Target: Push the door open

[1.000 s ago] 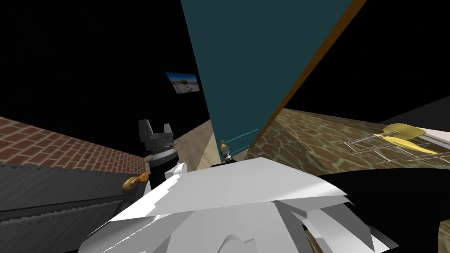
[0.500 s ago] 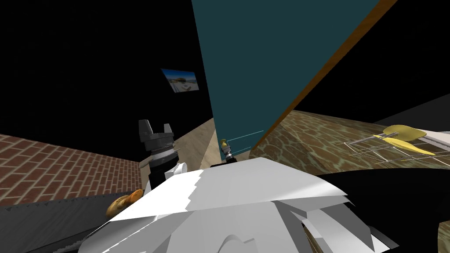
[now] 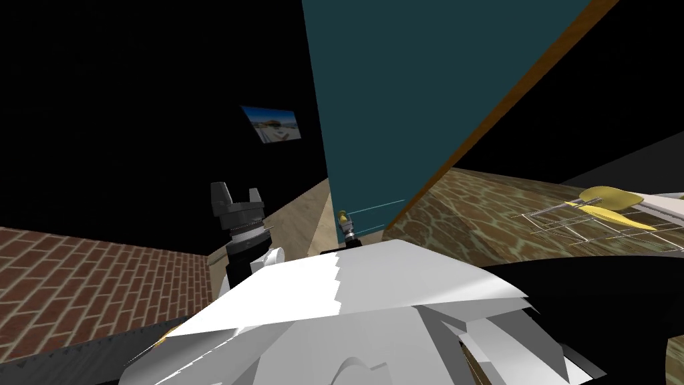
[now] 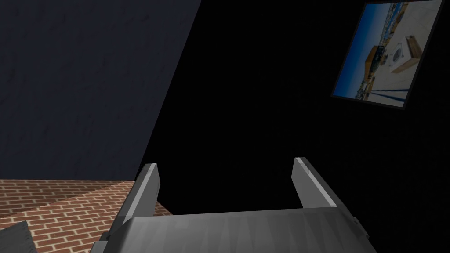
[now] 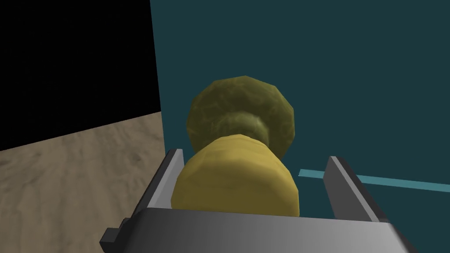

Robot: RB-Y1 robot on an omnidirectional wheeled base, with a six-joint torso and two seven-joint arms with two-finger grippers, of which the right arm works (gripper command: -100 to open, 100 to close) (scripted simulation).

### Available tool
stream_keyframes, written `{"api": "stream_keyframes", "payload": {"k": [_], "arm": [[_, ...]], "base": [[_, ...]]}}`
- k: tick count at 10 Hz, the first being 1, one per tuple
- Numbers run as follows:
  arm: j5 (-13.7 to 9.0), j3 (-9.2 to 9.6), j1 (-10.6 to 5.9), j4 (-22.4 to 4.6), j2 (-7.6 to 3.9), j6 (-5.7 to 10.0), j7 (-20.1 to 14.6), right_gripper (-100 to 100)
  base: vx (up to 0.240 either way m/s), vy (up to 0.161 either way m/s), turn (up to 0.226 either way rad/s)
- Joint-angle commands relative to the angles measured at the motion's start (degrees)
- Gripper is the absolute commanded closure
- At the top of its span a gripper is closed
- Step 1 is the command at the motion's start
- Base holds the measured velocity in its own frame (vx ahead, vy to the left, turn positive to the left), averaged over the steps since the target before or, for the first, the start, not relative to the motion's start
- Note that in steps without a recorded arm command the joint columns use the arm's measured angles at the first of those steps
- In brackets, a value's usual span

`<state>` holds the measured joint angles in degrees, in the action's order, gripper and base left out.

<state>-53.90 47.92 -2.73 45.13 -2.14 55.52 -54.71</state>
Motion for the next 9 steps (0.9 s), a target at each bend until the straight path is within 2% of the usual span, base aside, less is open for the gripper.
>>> {"api": "stream_keyframes", "payload": {"k": [1,4,6,9], "arm": [[-0.55,-1.71,-0.34,0.15,-0.69,0.69,-0.09,100],[-1.24,-4.23,-0.55,-0.32,-0.07,1.24,0.17,100],[-1.50,-5.18,-0.63,-0.50,0.25,1.45,0.27,100],[-2.16,-7.57,-0.83,-0.95,1.34,1.97,0.52,100]], "base": [[0.123,0.088,-0.039],[0.138,0.116,-0.058],[0.128,0.108,-0.041],[0.156,0.099,-0.068]]}}
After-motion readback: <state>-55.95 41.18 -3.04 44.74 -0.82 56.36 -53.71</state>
